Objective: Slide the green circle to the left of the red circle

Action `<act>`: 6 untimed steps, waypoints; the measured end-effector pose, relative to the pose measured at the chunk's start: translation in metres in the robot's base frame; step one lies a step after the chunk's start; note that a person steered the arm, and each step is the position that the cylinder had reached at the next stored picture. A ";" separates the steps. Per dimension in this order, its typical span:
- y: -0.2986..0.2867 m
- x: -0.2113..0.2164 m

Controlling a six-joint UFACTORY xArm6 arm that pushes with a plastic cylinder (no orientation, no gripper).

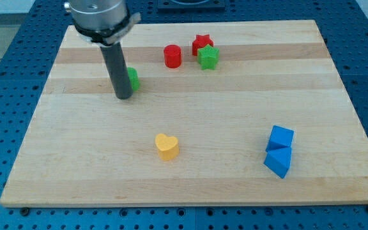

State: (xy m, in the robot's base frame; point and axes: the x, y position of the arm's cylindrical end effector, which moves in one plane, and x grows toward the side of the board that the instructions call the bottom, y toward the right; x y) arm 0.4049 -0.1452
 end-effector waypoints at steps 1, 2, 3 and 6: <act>-0.042 -0.018; -0.028 -0.015; -0.009 -0.001; 0.038 -0.067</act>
